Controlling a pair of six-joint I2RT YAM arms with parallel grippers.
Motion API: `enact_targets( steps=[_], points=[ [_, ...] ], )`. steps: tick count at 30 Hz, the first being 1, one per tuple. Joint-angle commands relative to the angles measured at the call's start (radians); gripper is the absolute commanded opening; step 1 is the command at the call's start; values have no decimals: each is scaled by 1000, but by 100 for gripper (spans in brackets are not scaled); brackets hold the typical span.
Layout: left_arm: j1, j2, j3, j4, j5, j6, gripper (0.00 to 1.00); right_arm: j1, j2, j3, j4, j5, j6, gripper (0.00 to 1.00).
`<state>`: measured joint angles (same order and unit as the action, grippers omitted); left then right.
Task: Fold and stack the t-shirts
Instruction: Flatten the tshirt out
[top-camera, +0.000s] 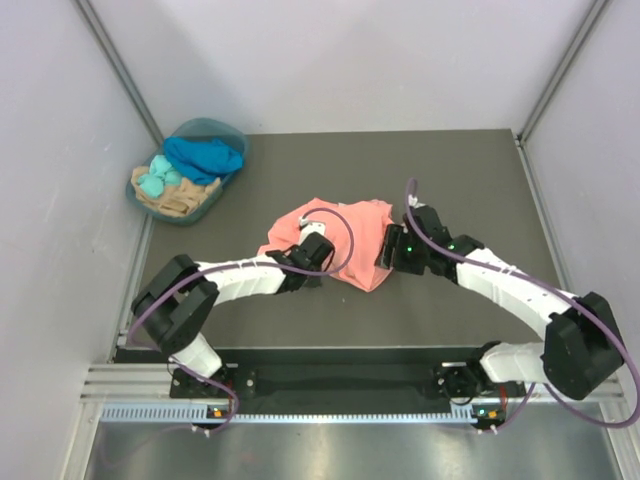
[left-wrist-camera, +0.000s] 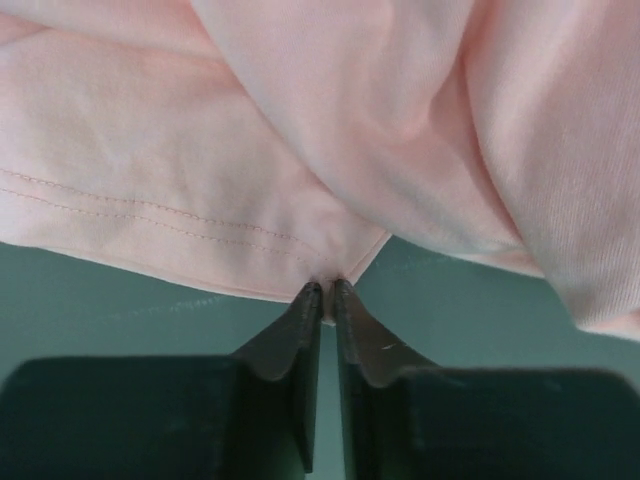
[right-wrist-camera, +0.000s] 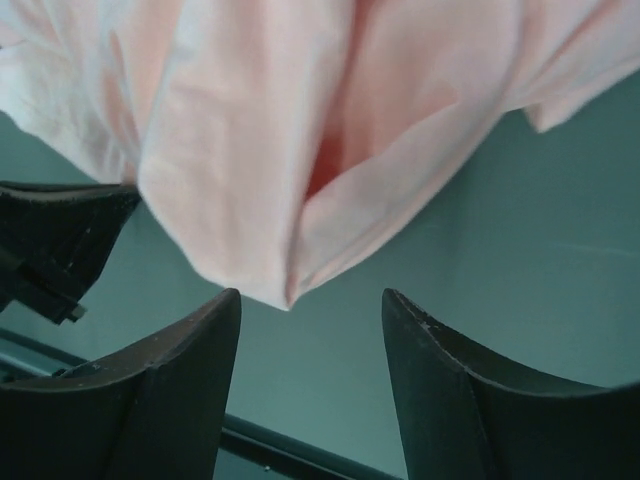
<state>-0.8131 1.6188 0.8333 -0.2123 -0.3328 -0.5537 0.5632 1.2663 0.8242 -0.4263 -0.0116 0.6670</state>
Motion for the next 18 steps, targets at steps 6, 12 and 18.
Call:
enact_targets(
  steps=[6, 12, 18],
  points=[
    [-6, 12, 52, -114, -34, -34, 0, 104, 165, -11, 230, -5, 92, 60],
    [-6, -134, 82, -197, -58, -60, 0, 106, 254, 101, 166, 53, 59, 8],
    [-6, -307, 199, -407, -72, -57, 0, 101, 108, 377, -268, 342, -55, 0]
  ],
)
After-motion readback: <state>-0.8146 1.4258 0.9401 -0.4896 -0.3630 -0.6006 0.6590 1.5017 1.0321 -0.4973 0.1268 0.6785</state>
